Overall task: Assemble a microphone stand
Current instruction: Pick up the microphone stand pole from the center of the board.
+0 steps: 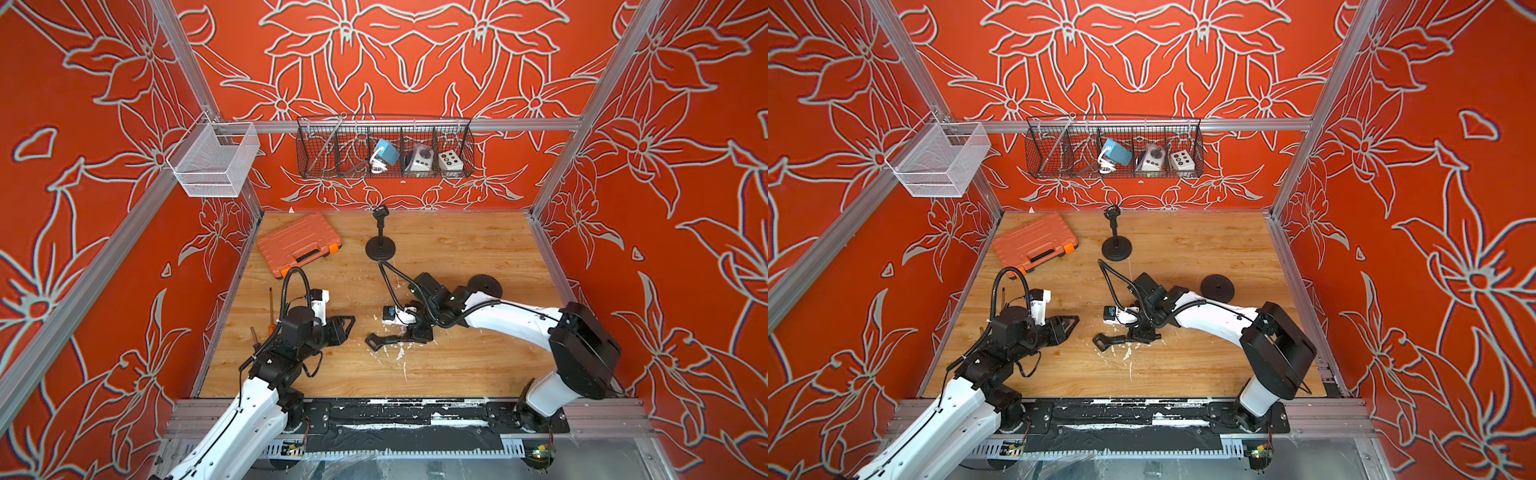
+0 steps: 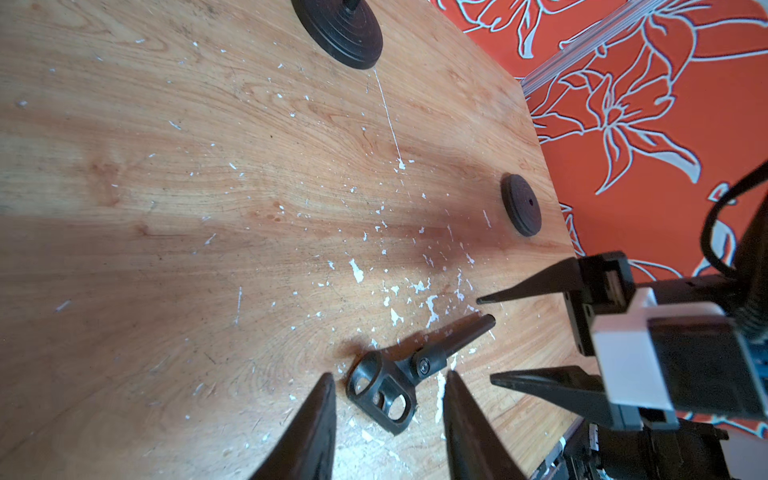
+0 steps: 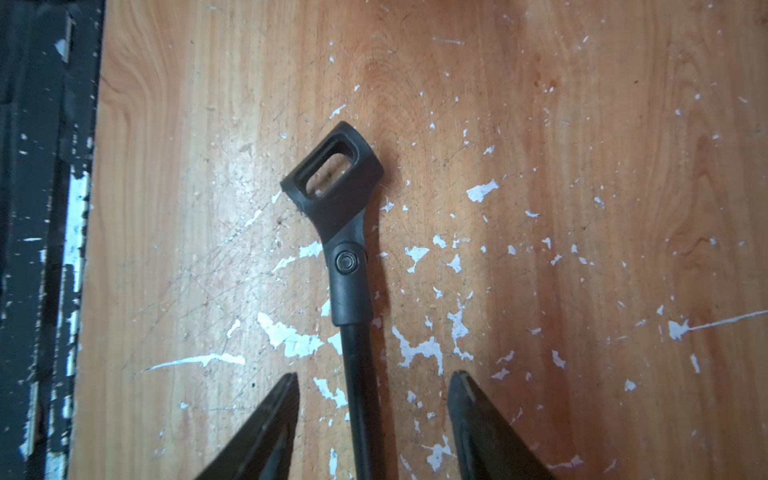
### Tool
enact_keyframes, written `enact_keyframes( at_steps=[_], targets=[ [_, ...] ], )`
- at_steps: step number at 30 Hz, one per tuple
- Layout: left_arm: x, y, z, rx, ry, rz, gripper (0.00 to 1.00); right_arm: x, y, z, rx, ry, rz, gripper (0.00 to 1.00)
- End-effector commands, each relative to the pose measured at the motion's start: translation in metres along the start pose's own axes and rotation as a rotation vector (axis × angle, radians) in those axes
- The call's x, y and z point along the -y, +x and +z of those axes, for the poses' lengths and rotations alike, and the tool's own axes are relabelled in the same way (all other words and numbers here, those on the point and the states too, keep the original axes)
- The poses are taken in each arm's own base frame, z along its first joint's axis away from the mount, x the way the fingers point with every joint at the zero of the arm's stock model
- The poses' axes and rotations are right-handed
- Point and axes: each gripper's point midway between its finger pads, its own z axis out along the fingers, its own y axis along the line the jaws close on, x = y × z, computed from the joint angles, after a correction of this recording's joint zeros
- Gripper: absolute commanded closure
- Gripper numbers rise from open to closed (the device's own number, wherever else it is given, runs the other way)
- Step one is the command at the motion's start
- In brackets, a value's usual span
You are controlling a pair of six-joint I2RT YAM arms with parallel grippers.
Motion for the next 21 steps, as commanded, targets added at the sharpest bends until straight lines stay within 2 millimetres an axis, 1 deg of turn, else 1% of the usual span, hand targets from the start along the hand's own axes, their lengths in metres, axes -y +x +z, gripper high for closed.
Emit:
enact_keyframes(
  at_steps=[1,6,9,11,16,21],
  targets=[
    [0.008,0.002,0.000,-0.004,0.051,0.023,0.59,-0.002,-0.003,0.008,-0.024,-0.011,-0.057,0.39],
    [0.006,0.007,0.001,-0.021,0.049,0.016,0.59,-0.008,-0.005,0.020,-0.036,-0.040,-0.059,0.39],
    [0.006,0.005,-0.001,-0.008,0.042,0.020,0.59,-0.009,-0.006,0.026,-0.043,-0.039,-0.052,0.43],
    [0.005,0.004,-0.002,0.000,0.040,0.022,0.59,-0.007,-0.009,0.029,-0.040,-0.035,-0.037,0.43],
    [0.004,0.004,-0.001,0.002,0.033,0.019,0.59,-0.011,-0.016,0.037,-0.024,-0.060,-0.011,0.43],
    [0.002,0.003,-0.001,0.008,0.025,0.008,0.59,-0.015,-0.018,0.047,-0.013,-0.088,0.022,0.46]
  ],
)
